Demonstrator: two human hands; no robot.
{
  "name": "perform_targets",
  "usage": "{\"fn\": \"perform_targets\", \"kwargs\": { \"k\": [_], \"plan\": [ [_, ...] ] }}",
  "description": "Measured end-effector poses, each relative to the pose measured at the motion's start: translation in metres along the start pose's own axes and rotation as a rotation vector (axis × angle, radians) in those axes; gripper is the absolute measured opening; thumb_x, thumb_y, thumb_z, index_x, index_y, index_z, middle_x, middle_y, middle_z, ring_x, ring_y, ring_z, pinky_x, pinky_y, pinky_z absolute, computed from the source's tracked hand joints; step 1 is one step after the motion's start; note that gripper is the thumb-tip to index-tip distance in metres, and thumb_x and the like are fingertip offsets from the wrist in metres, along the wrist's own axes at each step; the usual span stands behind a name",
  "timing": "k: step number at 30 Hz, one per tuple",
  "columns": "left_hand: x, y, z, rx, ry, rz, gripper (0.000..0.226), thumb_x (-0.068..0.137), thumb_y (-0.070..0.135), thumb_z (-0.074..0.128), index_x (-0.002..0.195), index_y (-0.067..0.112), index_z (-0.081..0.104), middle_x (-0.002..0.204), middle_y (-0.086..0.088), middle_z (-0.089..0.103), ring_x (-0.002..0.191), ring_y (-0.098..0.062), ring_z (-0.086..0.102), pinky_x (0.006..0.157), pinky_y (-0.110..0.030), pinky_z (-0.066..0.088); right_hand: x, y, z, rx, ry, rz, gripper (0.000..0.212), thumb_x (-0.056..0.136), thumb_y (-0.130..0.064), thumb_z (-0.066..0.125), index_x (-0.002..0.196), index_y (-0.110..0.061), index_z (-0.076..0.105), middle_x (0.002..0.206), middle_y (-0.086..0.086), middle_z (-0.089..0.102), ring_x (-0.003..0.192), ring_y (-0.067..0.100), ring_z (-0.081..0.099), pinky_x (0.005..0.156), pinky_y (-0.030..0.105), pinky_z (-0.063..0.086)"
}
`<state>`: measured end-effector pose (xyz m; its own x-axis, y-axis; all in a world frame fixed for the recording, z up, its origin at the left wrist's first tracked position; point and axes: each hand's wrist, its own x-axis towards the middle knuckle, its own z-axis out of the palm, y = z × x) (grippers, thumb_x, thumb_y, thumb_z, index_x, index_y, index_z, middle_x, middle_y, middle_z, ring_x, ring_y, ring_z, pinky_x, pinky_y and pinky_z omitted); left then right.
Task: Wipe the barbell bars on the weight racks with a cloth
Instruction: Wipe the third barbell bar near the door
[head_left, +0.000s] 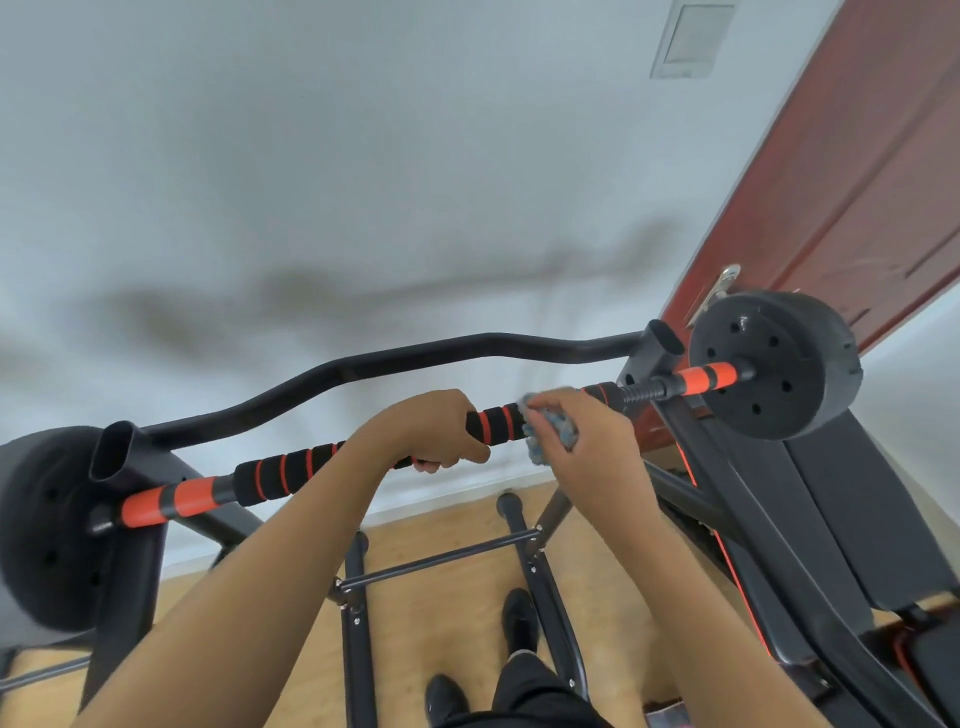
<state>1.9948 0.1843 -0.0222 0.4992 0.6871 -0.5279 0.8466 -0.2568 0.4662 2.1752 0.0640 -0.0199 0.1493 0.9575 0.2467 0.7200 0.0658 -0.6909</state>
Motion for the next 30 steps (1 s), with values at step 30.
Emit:
{"fn": "perform_targets", "kwargs": {
  "k": [30],
  "plan": [
    [-0.028, 0.01, 0.057, 0.511, 0.648, 0.011, 0.025, 0.1, 0.043, 0.059, 0.099, 0.023, 0.044, 0.073, 0.006, 0.048, 0.065, -0.014, 0.054, 0.064, -0.026, 0.038, 0.056, -0.026, -0.007, -0.298, -0.321, 0.081, 0.012, 0.1, -0.038, 0.058, 0.093, -0.029, 0.063, 0.079, -0.017, 0.062, 0.074, 0.006, 0.064, 0.071, 0.015, 0.046]
  ]
}}
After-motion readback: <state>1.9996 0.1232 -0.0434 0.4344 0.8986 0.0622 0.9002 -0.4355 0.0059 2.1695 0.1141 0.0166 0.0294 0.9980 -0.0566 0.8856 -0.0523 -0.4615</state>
